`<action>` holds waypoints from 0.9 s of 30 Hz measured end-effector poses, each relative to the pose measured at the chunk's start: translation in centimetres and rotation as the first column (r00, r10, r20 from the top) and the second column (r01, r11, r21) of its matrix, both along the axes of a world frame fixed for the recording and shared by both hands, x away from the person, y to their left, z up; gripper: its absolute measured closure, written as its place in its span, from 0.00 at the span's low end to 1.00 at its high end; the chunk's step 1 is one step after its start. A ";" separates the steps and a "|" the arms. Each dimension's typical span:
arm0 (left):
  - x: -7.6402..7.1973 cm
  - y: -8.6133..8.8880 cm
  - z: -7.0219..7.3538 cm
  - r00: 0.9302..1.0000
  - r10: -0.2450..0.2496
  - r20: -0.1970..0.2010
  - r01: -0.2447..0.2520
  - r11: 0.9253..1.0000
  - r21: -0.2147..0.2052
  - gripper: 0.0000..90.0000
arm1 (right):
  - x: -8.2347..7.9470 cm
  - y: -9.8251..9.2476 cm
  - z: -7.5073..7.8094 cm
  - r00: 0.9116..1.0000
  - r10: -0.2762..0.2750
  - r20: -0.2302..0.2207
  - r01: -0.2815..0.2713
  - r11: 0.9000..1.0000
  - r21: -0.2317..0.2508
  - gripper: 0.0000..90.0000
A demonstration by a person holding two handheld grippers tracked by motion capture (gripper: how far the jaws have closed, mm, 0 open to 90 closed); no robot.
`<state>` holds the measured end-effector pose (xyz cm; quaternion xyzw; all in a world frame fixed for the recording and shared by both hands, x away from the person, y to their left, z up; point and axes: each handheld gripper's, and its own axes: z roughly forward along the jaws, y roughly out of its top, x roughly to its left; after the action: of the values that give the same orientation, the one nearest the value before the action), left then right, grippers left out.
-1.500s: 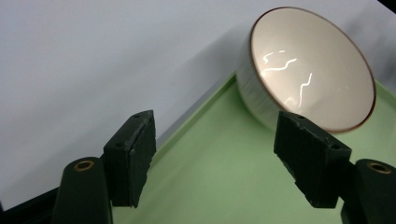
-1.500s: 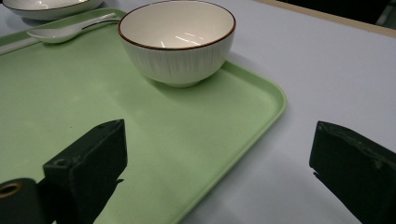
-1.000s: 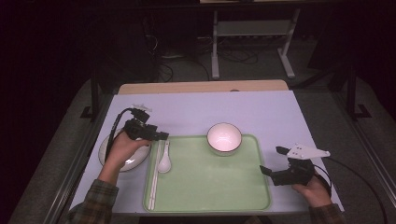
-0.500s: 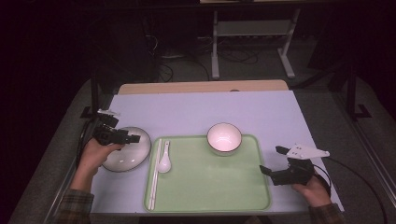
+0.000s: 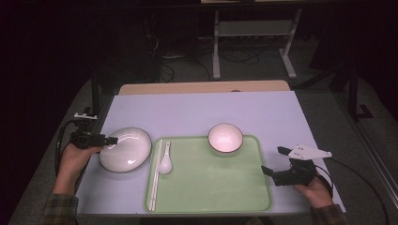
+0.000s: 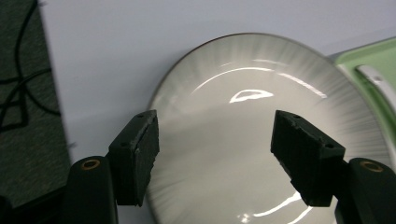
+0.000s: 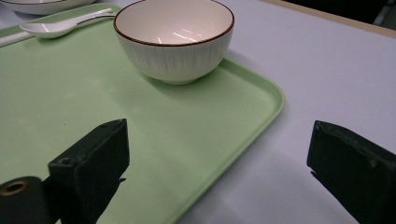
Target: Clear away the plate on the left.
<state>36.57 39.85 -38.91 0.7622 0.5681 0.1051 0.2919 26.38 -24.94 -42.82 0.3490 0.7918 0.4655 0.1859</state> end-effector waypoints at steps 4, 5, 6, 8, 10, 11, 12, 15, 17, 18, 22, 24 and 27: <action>0.0 0.9 -0.7 0.999 0.018 -0.035 -0.017 1.000 0.023 0.38 | 0.0 0.0 0.0 1.000 -0.001 0.000 0.001 1.000 0.000 0.05; 0.0 1.1 -0.9 0.999 0.020 -0.050 -0.019 1.000 0.025 0.41 | 0.0 0.0 0.0 1.000 -0.002 0.000 0.002 1.000 -0.001 0.05; 0.0 1.2 -1.2 0.998 0.022 -0.061 -0.021 0.999 0.026 0.41 | 0.0 0.0 0.0 1.000 -0.001 0.000 0.001 1.000 0.000 0.05; 0.0 1.6 -1.6 0.997 0.024 -0.077 -0.023 0.999 0.023 0.44 | 0.0 0.0 0.0 1.000 -0.001 0.001 0.001 1.000 -0.001 0.05; 0.0 1.8 -2.0 0.995 0.023 -0.093 -0.021 1.000 0.022 0.47 | 0.0 0.0 0.0 1.000 -0.001 0.001 0.001 1.000 0.003 0.05; 0.0 1.8 -2.1 0.994 0.021 -0.104 -0.019 1.000 0.015 0.49 | 0.0 -0.1 0.0 1.000 -0.001 0.002 0.001 1.000 0.006 0.05; 0.0 1.9 -2.3 0.993 0.017 -0.114 -0.015 1.000 0.013 0.51 | 0.0 -0.1 0.0 1.000 -0.001 0.003 0.001 1.000 0.012 0.05; -0.1 2.1 -2.5 0.991 0.008 -0.133 -0.009 1.000 -0.008 0.58 | 0.0 -0.1 0.1 1.000 -0.003 0.003 0.003 1.000 0.013 0.05; -0.1 2.1 -2.6 0.988 -0.003 -0.151 0.000 1.000 -0.022 0.63 | 0.0 -0.1 0.0 1.000 -0.004 0.003 0.004 1.000 0.010 0.05; -0.1 2.1 -2.7 0.987 -0.006 -0.159 0.002 1.000 -0.021 0.65 | 0.0 -0.1 0.0 1.000 -0.003 0.005 0.003 1.000 0.007 0.05; 0.0 1.9 -3.0 0.982 -0.016 -0.188 0.012 1.000 -0.026 0.68 | 0.0 -0.1 0.0 1.000 -0.001 0.005 0.001 1.000 0.003 0.05; 0.0 2.0 -3.0 0.981 -0.018 -0.195 0.012 0.999 -0.033 0.68 | 0.0 -0.1 0.0 1.000 -0.001 0.006 0.001 1.000 0.003 0.05; 0.2 2.3 -3.1 0.977 -0.016 -0.212 0.002 0.998 -0.067 0.69 | 0.0 0.0 0.0 1.000 0.000 0.002 0.000 1.000 0.001 0.05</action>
<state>36.77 42.14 -42.03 0.7615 0.5958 0.0030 0.2552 26.41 -24.96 -42.84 0.3483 0.7914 0.4664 0.1866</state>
